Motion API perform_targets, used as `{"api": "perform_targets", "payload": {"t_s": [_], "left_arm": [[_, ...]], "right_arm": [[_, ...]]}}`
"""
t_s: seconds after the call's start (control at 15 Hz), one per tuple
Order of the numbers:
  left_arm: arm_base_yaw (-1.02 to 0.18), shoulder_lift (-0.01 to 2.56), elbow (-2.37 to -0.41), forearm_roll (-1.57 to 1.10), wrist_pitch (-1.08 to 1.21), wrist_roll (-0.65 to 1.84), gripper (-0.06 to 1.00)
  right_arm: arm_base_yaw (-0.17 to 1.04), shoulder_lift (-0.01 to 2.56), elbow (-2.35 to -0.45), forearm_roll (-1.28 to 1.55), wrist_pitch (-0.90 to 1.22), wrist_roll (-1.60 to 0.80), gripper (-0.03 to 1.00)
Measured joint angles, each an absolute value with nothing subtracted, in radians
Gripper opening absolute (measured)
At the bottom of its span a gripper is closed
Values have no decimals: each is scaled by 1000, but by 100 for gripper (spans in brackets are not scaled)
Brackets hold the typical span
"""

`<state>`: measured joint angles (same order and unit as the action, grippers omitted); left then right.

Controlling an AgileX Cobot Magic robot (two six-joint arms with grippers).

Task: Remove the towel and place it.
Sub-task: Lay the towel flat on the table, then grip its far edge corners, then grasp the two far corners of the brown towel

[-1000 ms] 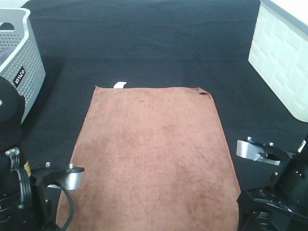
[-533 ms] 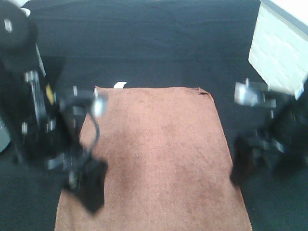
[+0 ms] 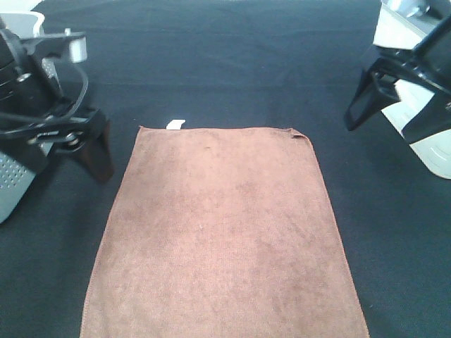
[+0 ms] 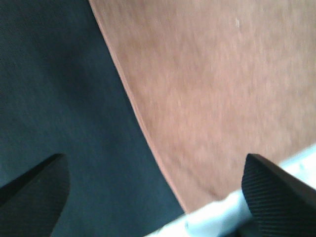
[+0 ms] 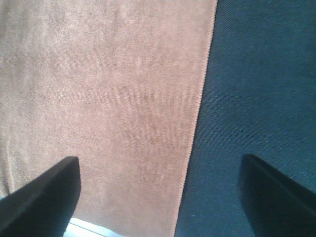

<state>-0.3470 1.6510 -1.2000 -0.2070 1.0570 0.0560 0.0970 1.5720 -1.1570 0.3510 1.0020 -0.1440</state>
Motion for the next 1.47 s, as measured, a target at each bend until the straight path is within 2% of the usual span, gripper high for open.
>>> {"api": "perform_targets", "payload": {"t_s": [0.2, 0.4, 0.53, 0.93, 1.13, 1.47], "left_arm": [[-297, 1774, -1278, -201, 941, 15, 89], [-238, 1919, -1406, -218, 914, 9, 89], [-217, 2069, -1589, -224, 910, 7, 89], [-217, 2395, -1944, -222, 982, 6, 88], [-217, 2495, -2048, -220, 1005, 7, 88], [-216, 2532, -2093, -237, 1027, 19, 87]], "right_arm": [[97, 1711, -1218, 355, 920, -166, 82], [97, 1892, -1363, 356, 911, -172, 82], [97, 2010, -1471, 356, 910, -173, 82], [97, 2251, -1671, 356, 905, -201, 82], [97, 2331, -1714, 352, 882, -204, 82], [95, 2362, -1741, 373, 874, -208, 81]]}}
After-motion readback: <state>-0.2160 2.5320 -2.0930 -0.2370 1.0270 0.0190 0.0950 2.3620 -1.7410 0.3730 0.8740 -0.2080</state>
